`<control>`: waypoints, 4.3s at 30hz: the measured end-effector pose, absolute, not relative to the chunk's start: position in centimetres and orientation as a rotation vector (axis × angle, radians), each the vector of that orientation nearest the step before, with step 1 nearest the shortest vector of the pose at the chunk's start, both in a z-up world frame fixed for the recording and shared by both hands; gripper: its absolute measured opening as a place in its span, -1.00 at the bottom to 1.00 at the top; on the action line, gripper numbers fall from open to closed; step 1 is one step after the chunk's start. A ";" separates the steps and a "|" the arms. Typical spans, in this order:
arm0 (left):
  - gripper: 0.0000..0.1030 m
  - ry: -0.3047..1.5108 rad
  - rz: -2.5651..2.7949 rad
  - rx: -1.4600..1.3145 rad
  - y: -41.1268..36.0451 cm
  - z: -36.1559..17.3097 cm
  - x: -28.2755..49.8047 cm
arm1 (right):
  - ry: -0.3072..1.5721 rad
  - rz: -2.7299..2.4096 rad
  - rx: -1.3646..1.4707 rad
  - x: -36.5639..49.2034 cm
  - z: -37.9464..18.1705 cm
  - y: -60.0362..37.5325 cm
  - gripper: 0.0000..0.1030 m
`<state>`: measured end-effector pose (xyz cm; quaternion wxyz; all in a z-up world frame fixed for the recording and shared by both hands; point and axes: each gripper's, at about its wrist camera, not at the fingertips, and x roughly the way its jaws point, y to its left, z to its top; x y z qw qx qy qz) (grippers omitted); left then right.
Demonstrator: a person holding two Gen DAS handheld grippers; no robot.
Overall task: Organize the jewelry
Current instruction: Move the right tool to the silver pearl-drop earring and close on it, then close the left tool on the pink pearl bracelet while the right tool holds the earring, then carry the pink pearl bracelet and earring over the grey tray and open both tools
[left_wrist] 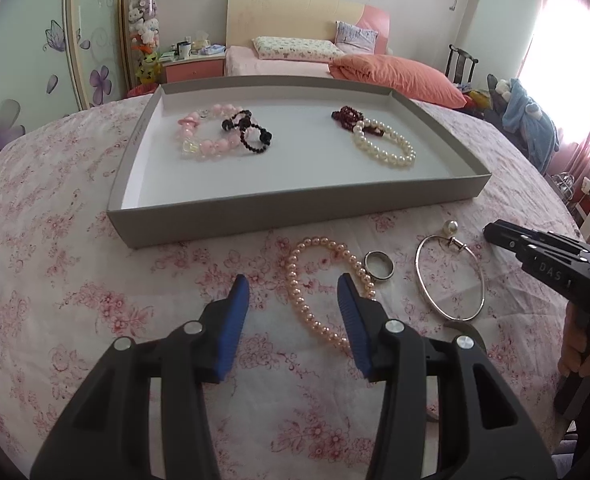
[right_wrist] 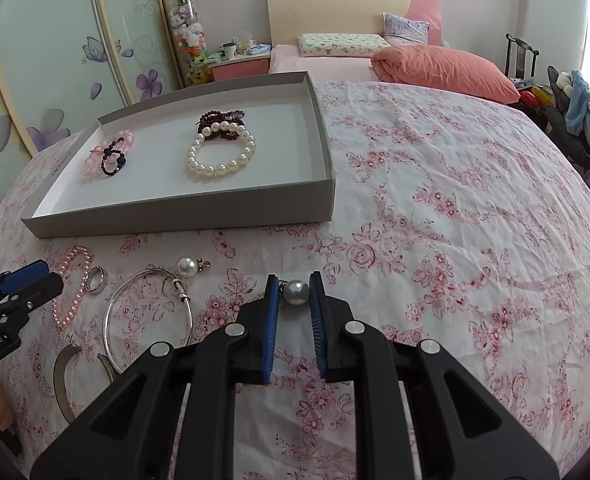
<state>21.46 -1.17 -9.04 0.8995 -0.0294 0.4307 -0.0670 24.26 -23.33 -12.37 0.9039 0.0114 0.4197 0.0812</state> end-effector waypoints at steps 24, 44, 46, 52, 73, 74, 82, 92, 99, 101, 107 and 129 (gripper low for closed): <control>-0.86 0.897 -0.054 0.069 -3.2 -9.3 21.9 | 0.868 0.168 0.022 24.2 -12.3 -23.4 -0.67; -0.86 0.896 0.070 -0.040 4.9 -9.0 20.2 | 0.869 0.169 0.028 24.2 -12.3 -23.4 -0.67; -0.86 0.896 0.070 -0.041 4.9 -9.0 20.2 | 0.869 0.169 0.027 24.2 -12.3 -23.5 -0.67; -0.86 0.896 0.066 -0.050 5.1 -9.0 20.0 | 0.869 0.164 0.017 24.2 -12.3 -23.3 -0.67; -0.86 0.896 0.063 -0.056 5.1 -9.1 20.1 | 0.870 0.166 0.024 24.3 -12.2 -23.3 -0.68; -0.87 0.894 0.062 -0.056 5.1 -9.0 20.1 | 0.868 0.165 0.021 24.3 -12.2 -23.3 -0.68; -0.87 0.829 0.033 -0.104 5.6 -7.5 19.2 | 0.803 0.184 0.067 23.2 -10.8 -23.8 -0.68; -0.87 0.691 -0.026 -0.135 4.8 -3.0 17.6 | 0.683 0.231 0.083 22.1 -7.3 -22.8 -0.68; -0.87 0.611 -0.053 -0.136 3.6 -0.3 17.1 | 0.569 0.254 0.044 21.1 -4.7 -21.4 -0.68; -0.87 0.592 -0.058 -0.141 3.3 0.4 17.0 | 0.536 0.257 0.036 20.8 -4.1 -21.1 -0.68; -0.87 0.535 -0.060 -0.140 2.4 2.2 17.0 | 0.449 0.260 0.007 20.4 -2.4 -20.2 -0.68; -0.87 0.453 -0.052 -0.106 0.5 3.6 17.4 | 0.371 0.276 0.016 20.1 -1.1 -19.2 -0.68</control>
